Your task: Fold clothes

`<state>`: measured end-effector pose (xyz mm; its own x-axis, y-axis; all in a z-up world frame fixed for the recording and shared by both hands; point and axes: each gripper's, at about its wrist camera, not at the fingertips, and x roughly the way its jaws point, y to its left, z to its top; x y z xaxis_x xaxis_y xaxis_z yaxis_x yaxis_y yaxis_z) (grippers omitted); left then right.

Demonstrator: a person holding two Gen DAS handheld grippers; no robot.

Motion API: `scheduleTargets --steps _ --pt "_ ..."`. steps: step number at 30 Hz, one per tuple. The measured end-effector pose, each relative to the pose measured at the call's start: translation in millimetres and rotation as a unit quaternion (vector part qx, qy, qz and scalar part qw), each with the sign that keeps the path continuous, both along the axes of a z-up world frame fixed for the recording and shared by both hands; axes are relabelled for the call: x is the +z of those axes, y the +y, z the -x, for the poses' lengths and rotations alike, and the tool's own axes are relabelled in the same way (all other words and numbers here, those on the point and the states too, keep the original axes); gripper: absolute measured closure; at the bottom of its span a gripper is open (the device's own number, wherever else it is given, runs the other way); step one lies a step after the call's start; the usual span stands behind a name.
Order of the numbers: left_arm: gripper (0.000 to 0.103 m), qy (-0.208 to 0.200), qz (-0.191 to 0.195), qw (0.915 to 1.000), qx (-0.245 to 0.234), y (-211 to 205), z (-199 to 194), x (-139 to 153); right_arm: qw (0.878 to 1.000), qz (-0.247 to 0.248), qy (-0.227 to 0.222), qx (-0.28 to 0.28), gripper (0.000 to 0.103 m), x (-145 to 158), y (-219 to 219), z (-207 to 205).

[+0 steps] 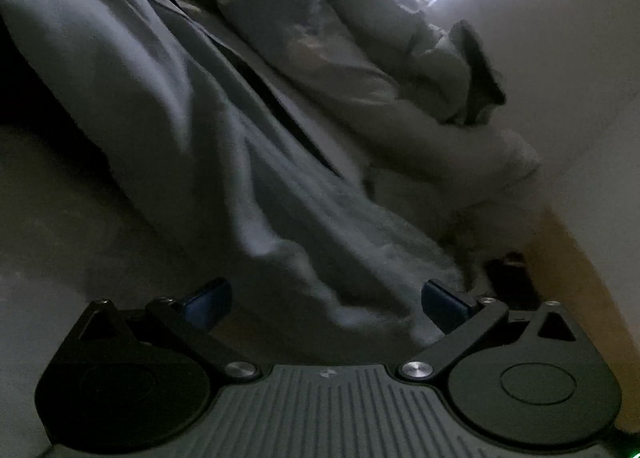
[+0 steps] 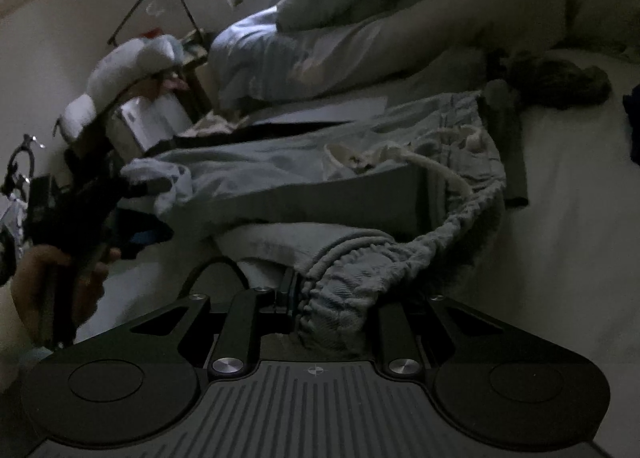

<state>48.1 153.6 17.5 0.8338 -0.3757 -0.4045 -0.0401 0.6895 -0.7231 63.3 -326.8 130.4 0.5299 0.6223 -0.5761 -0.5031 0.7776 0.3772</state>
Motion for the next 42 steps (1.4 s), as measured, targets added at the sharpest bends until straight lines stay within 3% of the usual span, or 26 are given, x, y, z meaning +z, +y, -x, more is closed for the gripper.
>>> scheduleTargets --steps 4,8,11,15,20,22,25,30,35,38,39,42 --pt "0.008 -0.013 0.062 0.998 0.008 8.6 -20.7 7.1 1.0 0.002 0.002 0.004 0.081 -3.8 -1.5 2.1" --pt "0.012 -0.039 0.071 0.9967 0.01 14.3 -56.7 22.7 1.0 -0.007 -0.005 -0.001 0.081 -3.8 -2.3 -2.1" --pt "0.017 -0.075 0.053 0.9957 -0.004 10.6 -89.8 40.0 1.0 -0.024 -0.001 -0.014 0.081 -4.9 -2.8 -8.9" --pt "0.017 -0.057 -0.02 0.9977 -0.03 -5.5 -124.9 51.4 1.0 -0.014 0.009 -0.008 0.081 -11.4 5.4 -15.1" --pt "0.001 -0.071 -0.117 0.988 -0.073 -22.5 -83.0 58.1 0.999 -0.023 0.021 -0.01 0.081 -15.3 3.4 -22.2" --pt "0.0 -0.07 -0.14 0.9848 -0.077 -21.3 -58.7 58.2 0.999 -0.023 0.02 -0.01 0.081 -15.5 4.2 -22.3" --pt "0.0 -0.041 -0.131 0.9892 -0.051 -16.3 -22.0 49.8 1.0 -0.019 0.018 -0.009 0.081 -15.6 5.8 -20.7" --pt "0.003 0.039 -0.078 0.9961 -0.015 -20.2 0.5 29.8 1.0 -0.019 0.015 -0.009 0.081 -13.7 5.5 -18.8" --pt "0.017 0.077 -0.082 0.9936 -0.01 -30.8 -18.0 16.7 1.0 -0.016 0.011 -0.008 0.081 -12.2 6.2 -15.8" --pt "0.037 0.094 -0.084 0.992 0.001 -32.1 -33.6 11.7 1.0 -0.014 0.01 -0.005 0.08 -11.9 4.8 -14.0" --pt "0.059 0.099 -0.081 0.9917 0.011 -30.1 -36.1 11.8 1.0 -0.014 0.01 -0.004 0.08 -12.0 4.0 -13.7" --pt "0.066 0.093 -0.061 0.9936 0.018 -24.6 -42.8 14.2 1.0 -0.016 0.011 -0.003 0.08 -11.3 1.8 -13.7"
